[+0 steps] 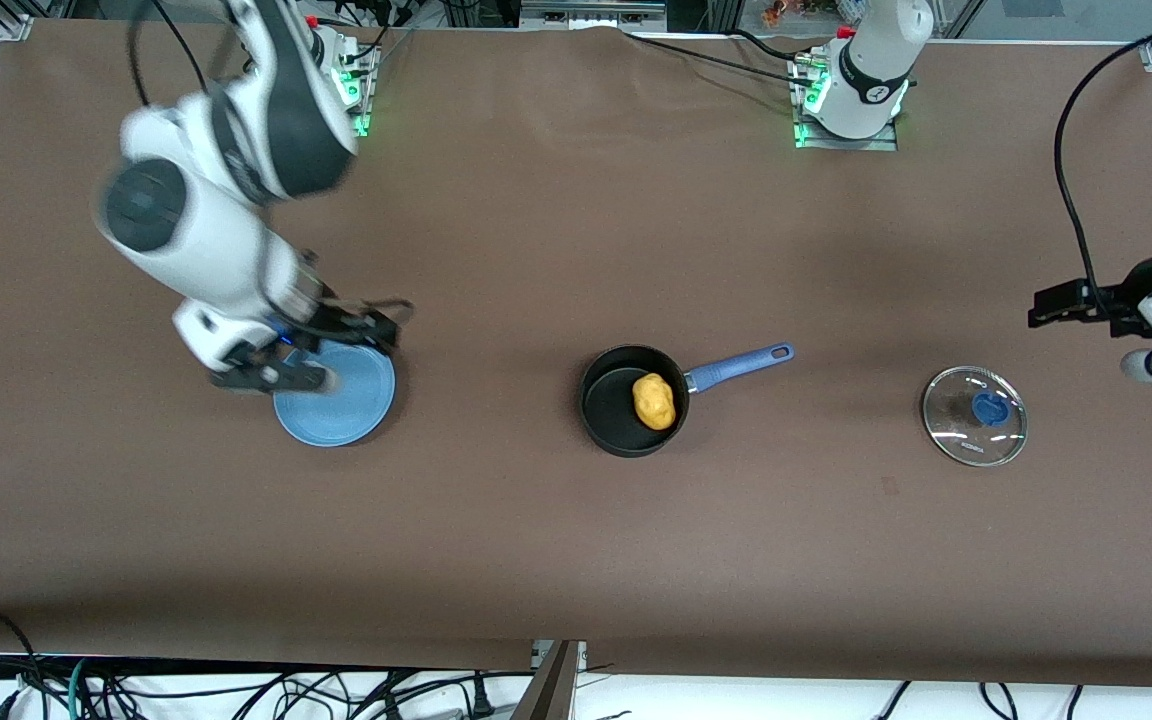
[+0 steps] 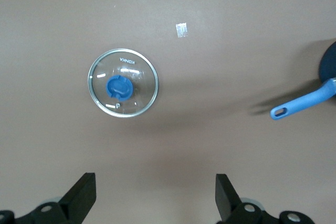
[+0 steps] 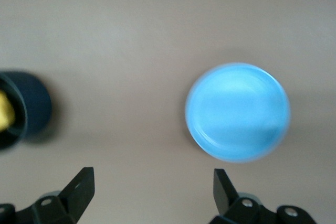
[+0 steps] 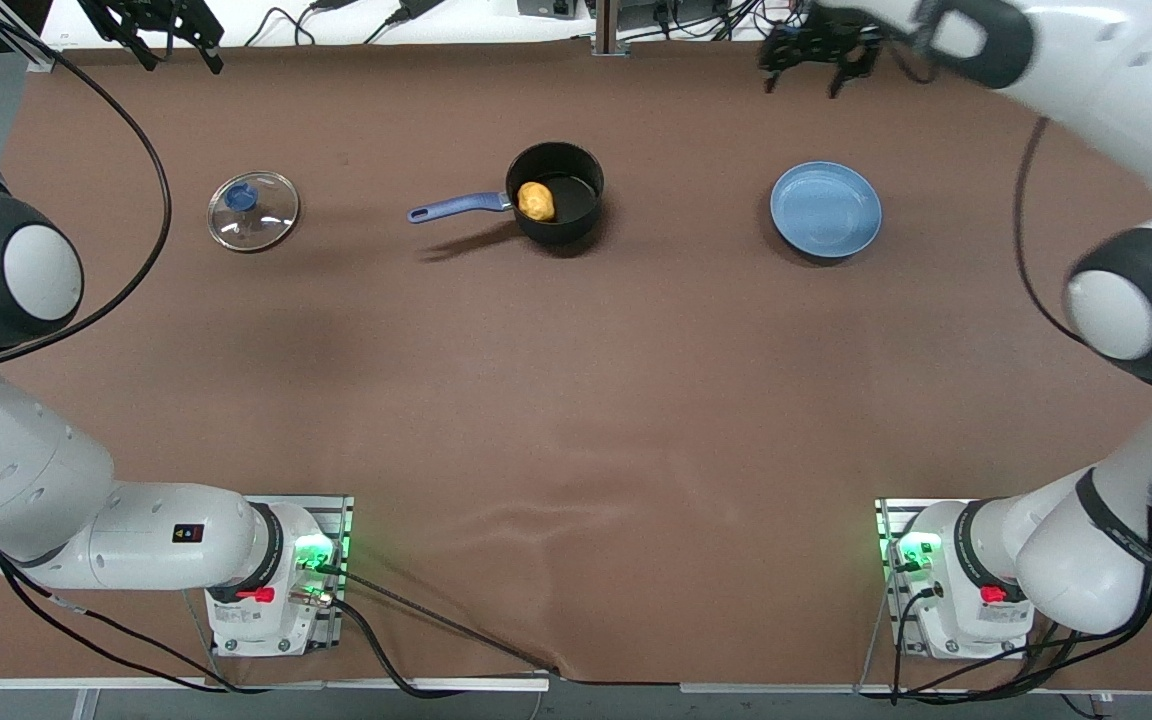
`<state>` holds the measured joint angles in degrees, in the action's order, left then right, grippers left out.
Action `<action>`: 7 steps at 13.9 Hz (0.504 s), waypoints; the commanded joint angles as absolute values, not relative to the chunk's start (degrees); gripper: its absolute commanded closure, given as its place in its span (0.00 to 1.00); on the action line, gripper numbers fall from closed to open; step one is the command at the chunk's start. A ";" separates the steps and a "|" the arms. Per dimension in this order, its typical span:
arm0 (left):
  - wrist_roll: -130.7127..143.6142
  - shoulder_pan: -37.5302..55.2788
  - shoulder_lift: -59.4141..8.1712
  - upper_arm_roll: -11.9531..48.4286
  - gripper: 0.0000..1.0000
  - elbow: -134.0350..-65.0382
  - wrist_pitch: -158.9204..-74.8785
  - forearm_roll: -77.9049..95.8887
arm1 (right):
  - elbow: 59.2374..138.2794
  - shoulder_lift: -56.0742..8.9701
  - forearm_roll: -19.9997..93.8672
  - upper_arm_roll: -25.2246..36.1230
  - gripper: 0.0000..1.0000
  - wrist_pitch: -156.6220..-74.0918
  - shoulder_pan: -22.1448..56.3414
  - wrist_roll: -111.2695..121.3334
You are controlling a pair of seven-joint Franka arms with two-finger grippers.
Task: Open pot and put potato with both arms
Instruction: 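Set the lid on the table with the left gripper while the right gripper withdraws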
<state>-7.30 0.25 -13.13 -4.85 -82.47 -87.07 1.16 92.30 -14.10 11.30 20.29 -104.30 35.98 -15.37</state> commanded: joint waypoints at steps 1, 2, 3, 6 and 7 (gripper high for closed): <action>-2.82 -0.44 -9.67 -2.99 0.00 -83.14 -84.56 0.35 | 98.62 -4.14 10.20 23.02 0.00 -98.81 36.65 -12.66; -2.73 -0.61 -9.32 -2.81 0.00 -83.14 -83.77 0.44 | 97.92 -3.09 8.80 23.38 0.00 -97.14 36.65 -11.79; -2.99 -0.79 -9.32 -2.81 0.00 -83.23 -83.50 0.61 | 97.48 -2.38 7.05 23.47 0.00 -96.08 36.65 -11.17; -2.73 -1.33 -10.54 -2.90 0.00 -82.71 -83.85 2.28 | 95.11 -1.06 4.31 24.87 0.00 -92.83 36.65 -7.31; -2.72 -0.97 -11.07 -2.73 0.00 -81.83 -83.85 2.29 | 94.05 -1.05 4.13 25.83 0.00 -91.59 36.65 -5.90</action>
